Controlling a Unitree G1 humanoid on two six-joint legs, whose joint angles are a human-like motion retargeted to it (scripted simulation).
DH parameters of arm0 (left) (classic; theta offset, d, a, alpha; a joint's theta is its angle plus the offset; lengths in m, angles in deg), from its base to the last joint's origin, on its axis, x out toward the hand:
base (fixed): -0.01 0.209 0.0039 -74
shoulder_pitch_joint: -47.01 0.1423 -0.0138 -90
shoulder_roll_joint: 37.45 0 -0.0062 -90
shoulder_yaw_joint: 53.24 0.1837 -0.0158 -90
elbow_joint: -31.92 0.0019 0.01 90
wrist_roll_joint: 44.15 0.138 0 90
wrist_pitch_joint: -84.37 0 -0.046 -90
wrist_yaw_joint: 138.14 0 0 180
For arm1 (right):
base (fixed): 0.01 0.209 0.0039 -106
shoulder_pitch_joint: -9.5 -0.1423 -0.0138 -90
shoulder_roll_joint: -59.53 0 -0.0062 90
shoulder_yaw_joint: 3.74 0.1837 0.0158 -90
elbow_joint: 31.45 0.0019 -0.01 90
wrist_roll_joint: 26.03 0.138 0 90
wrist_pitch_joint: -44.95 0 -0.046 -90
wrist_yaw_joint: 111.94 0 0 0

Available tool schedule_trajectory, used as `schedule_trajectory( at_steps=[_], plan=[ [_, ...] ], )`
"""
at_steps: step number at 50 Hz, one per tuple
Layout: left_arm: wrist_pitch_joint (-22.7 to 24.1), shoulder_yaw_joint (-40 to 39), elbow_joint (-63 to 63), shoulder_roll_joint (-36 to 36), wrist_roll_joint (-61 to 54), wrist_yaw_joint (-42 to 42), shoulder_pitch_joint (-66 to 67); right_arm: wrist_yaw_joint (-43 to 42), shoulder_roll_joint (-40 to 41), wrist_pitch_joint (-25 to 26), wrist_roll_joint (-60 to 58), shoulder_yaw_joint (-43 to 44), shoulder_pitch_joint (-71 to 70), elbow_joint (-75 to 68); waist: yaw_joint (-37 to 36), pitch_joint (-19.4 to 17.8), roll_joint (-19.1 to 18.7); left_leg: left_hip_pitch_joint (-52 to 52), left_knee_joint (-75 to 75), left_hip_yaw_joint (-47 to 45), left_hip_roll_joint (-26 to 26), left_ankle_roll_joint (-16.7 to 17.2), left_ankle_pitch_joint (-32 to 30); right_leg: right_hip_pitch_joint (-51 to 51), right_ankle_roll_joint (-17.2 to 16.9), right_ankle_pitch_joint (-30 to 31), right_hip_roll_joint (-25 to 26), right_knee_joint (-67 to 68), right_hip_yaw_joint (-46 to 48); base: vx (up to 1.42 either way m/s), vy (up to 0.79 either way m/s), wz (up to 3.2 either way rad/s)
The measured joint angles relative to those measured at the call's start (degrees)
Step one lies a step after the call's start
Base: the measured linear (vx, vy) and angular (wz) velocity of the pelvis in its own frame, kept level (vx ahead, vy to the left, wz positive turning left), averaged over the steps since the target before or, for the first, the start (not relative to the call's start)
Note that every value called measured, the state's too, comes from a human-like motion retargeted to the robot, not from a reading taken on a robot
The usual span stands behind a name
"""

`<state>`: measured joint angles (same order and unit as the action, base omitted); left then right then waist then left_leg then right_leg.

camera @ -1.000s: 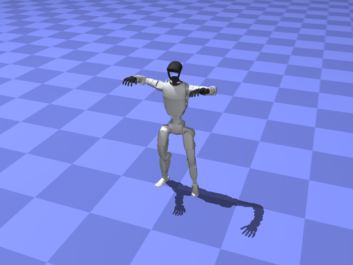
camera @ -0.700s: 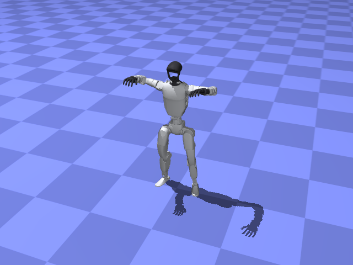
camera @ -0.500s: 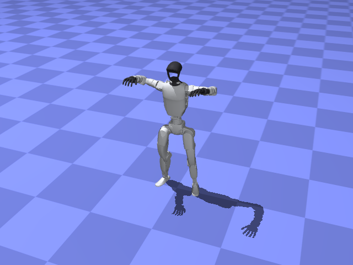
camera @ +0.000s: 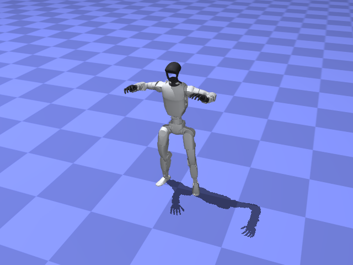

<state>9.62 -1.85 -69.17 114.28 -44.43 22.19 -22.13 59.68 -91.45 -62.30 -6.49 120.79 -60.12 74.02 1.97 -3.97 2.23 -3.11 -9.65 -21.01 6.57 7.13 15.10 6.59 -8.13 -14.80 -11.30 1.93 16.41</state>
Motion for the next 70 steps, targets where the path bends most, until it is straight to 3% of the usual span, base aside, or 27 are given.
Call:
schedule_trajectory(
  at_steps=[8, 12, 15, 19, 23, 28, 35, 39, 45, 50, 54, 58, 65, 70],
  plan=[
    [-0.6, 18.67, 4.47, -20.21, -0.31, -0.89, -3.74, -1.13, 17.94, -0.25, -3.2, -27.2, -7.52, -0.47, -0.27, -1.28, 1.15, -0.85, 0.32, -1.0, -0.15, -1.2, 0.29, -0.32, -0.29, -0.31, -0.17, 0.65, -1.09, 0.0, 0.0, 0.0],
    [-1.97, 31.23, 17.49, -33.63, -0.67, -1.73, -7.26, -1.96, 28.68, 0.09, -2.34, -40.39, -11.0, -9.83, 0.15, -2.23, 0.89, -1.11, 0.28, -1.01, -0.18, -1.3, 0.48, -0.13, 0.15, -0.56, -0.2, 0.79, -1.19, 0.0, 0.0, 0.0],
    [-2.44, 40.13, 34.11, -44.57, -4.12, -4.4, -11.62, -4.91, 35.87, 0.13, -5.49, -48.31, -14.34, -20.65, 0.55, -2.76, 0.32, -1.24, 0.33, -1.04, -0.2, -1.38, 0.6, -0.09, 0.46, -0.69, -0.22, 0.87, -1.26, 0.0, 0.0, 0.0],
    [-4.44, 41.79, 59.83, -57.39, -8.9, -1.37, -19.5, -6.5, 46.48, 2.06, -10.89, -54.42, -20.06, -41.41, 0.11, -2.49, 0.24, -1.43, 0.5, -1.49, -0.16, -1.63, 0.74, -0.33, 0.75, -0.88, -0.18, 1.01, -1.69, 0.0, 0.0, 0.0],
    [-5.75, 41.08, 80.52, -65.88, -23.34, 3.65, -27.0, -10.36, 58.34, 4.94, -9.37, -56.64, -27.18, -67.12, -1.19, -1.42, 0.77, -1.47, 0.59, -2.17, -0.08, -2.19, 0.8, -0.8, 1.44, -0.95, -0.07, 1.01, -2.47, 0.0, 0.0, -0.05],
    [-7.14, 40.05, 89.14, -70.48, -30.76, 9.35, -30.41, -9.54, 68.23, 7.58, 1.01, -53.53, -33.84, -90.12, -2.93, -0.92, 1.38, -1.51, 0.69, -2.69, 0.03, -2.81, 0.79, -1.22, 2.03, -0.93, 0.08, 1.04, -3.18, 0.0, 0.0, -0.04],
    [-7.46, 41.96, 85.95, -69.57, -28.96, 15.63, -27.92, 1.2, 68.7, 8.43, 1.86, -55.96, -29.27, -83.54, -4.26, -0.62, 2.27, -1.12, 0.83, -2.12, 0.01, -3.08, 0.74, -1.42, 1.92, -1.06, 0.07, 1.28, -2.56, 0.0, 0.0, 0.05],
    [-9.29, 43.43, 88.04, -67.88, -35.3, 13.37, -29.92, -2.73, 67.81, 8.86, 3.38, -56.63, -28.15, -81.63, -5.33, -0.41, 2.71, -1.31, 0.55, -1.52, -0.03, -3.07, 0.82, -0.58, 2.15, -1.17, -0.01, 1.06, -1.86, 0.0, 0.0, 0.0],
    [-9.2, 31.81, 84.22, -66.6, -55.62, 5.36, -36.69, -8.63, 69.79, 9.36, 21.36, -50.33, -31.82, -85.55, -7.97, -2.25, 2.63, -2.41, -0.04, -1.21, 0.0, -3.24, 0.89, 0.99, 3.17, -1.2, -0.08, 1.08, -1.7, 0.0, 0.0, 0.0],
    [-4.57, 26.56, 67.49, -65.93, -69.17, 4.9, -41.46, -9.5, 71.0, 8.25, 37.86, -45.33, -36.58, -83.49, -9.57, -4.78, 1.45, -2.84, 0.13, -1.48, 0.02, -3.47, 0.6, 1.06, 3.51, -0.88, 0.0, 1.22, -2.22, -0.03, 0.0, -0.02],
    [-0.38, 31.2, 50.18, -60.36, -62.04, 2.31, -42.75, -9.47, 71.82, 5.1, 47.12, -44.36, -39.89, -77.9, -9.23, -6.36, -0.39, -2.2, 0.76, -1.65, -0.05, -3.74, -0.03, 0.0, 3.46, -0.31, 0.08, 1.21, -2.58, -0.08, -0.01, -0.04],
    [-1.45, 35.08, 33.04, -49.63, -44.31, -2.95, -43.57, -8.09, 72.34, 3.58, 50.31, -45.14, -42.29, -70.82, -8.16, -7.1, -2.57, -0.84, 1.69, -2.11, -0.23, -4.06, -0.88, -2.01, 3.19, 0.6, 0.13, 0.95, -3.19, -0.09, 0.0, -0.09],
    [-13.51, 38.36, 9.47, -33.63, -7.41, -7.32, -51.68, -5.67, 73.01, 3.44, 47.16, -46.5, -44.51, -60.98, -6.94, -8.57, -5.51, 1.72, 2.57, -3.53, -0.72, -4.0, -2.21, -5.71, 2.33, 2.48, -0.07, 0.23, -4.91, -0.1, 0.01, -0.18],
    [-24.61, 49.32, 3.98, -35.44, 15.12, -3.05, -63.59, -4.41, 73.28, 6.56, 41.78, -48.37, -45.5, -59.68, -4.85, -10.22, -6.38, 2.96, 2.63, -3.66, -0.89, -2.99, -2.92, -6.81, 2.05, 3.55, -0.16, -0.56, -5.21, -0.09, 0.02, -0.05]
  ],
)
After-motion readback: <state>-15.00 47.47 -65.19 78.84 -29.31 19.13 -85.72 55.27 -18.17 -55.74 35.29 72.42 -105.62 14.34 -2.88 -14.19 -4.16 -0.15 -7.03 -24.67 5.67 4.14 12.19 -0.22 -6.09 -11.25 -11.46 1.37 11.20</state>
